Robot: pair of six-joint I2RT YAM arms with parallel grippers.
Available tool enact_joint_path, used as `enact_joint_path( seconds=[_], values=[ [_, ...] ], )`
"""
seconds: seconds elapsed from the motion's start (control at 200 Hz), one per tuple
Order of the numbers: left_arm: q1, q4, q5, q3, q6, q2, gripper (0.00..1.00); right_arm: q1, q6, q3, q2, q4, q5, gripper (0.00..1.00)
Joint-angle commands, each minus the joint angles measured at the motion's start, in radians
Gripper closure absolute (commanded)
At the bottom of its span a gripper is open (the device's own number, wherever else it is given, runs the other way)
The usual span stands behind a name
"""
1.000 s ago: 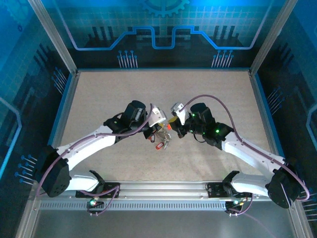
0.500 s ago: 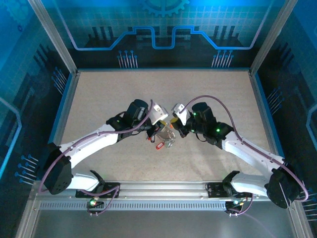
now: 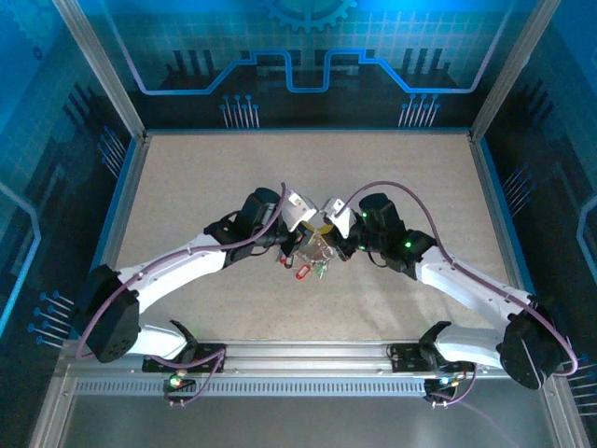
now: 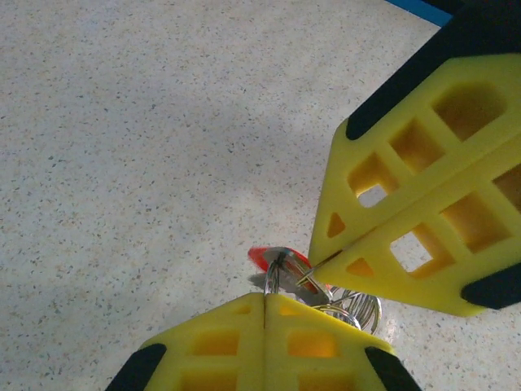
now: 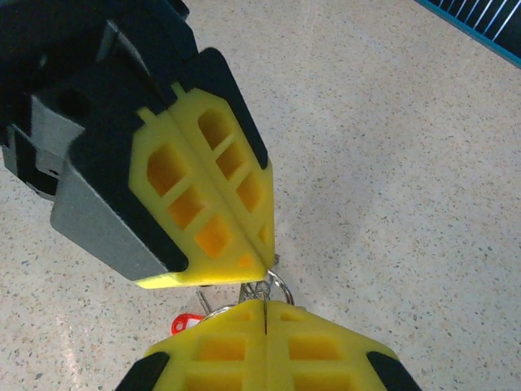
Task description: Put the keys on the keyring
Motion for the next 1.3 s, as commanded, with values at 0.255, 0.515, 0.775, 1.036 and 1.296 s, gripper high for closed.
enact_joint_path(
  seconds=[0.255,0.515,0.775,1.036,1.296],
  values=[
    [-0.009,0.102,0.017,-0.048,-0.041,-0.012,1.0,-0.002,0.019,-0.004,0.006,0.028,0.054,1.0],
    [-0.009,0.13,0.027,-0.059,-0.057,-0.014,1.0,0.006,0.031,-0.003,0.018,0.049,0.044,1.0],
    [-0.01,0.14,0.029,-0.059,-0.073,-0.01,1.0,0.007,0.038,-0.006,0.025,0.059,0.008,1.0],
    [-0.01,0.144,0.02,-0.061,-0.079,-0.015,1.0,0.01,0.033,-0.01,0.022,0.051,0.006,1.0],
    [-0.009,0.161,0.028,-0.068,-0.085,-0.023,1.0,0.026,0.04,-0.013,0.022,0.045,0.096,1.0]
  ],
)
